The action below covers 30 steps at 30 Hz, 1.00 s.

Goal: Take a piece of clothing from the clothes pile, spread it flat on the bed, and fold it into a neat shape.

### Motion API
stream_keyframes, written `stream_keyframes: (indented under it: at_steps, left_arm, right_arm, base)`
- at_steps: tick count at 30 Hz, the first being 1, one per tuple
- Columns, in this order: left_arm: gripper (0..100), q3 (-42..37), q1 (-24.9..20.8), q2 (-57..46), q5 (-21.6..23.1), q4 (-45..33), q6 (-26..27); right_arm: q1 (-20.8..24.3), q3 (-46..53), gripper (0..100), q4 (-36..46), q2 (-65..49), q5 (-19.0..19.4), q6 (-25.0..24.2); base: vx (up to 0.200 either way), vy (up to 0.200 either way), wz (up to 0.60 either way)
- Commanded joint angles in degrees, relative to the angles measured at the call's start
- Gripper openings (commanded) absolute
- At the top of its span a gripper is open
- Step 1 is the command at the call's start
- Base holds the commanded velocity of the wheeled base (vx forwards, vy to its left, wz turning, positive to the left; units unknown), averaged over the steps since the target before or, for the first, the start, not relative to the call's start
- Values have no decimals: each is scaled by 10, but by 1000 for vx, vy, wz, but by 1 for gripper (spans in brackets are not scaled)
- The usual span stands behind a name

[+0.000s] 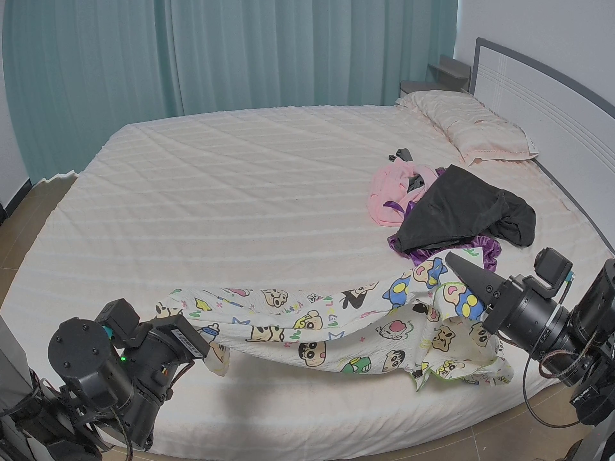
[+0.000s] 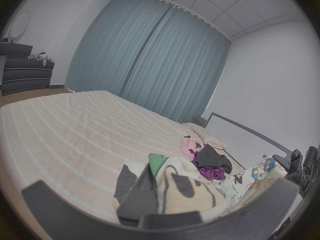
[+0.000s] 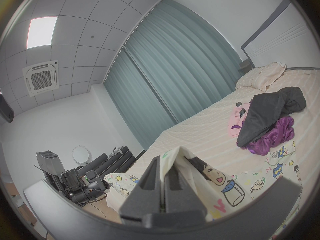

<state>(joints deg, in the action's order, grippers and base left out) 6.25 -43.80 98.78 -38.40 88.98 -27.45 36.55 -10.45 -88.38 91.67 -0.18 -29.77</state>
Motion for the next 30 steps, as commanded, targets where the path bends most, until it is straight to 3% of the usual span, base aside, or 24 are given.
stream_keyframes:
  at_steps: [1, 7, 25, 30]
  left_arm:
    - [0, 0, 0, 1, 0, 3, -1]
    - [0, 3, 0, 4, 3, 3, -30]
    - [0, 2, -2, 1, 5, 3, -31]
    - [0, 3, -5, 0, 3, 3, -31]
  right_arm:
    - [0, 0, 0, 0, -2, 0, 1]
    - [-1, 2, 0, 0, -3, 0, 1]
    - [-5, 5, 0, 1, -3, 1, -6]
    - [-5, 5, 0, 1, 1, 1, -6]
  base:
    - [0, 200, 0]
    - [0, 200, 0]
    - [0, 0, 0]
    - [-200, 0, 0]
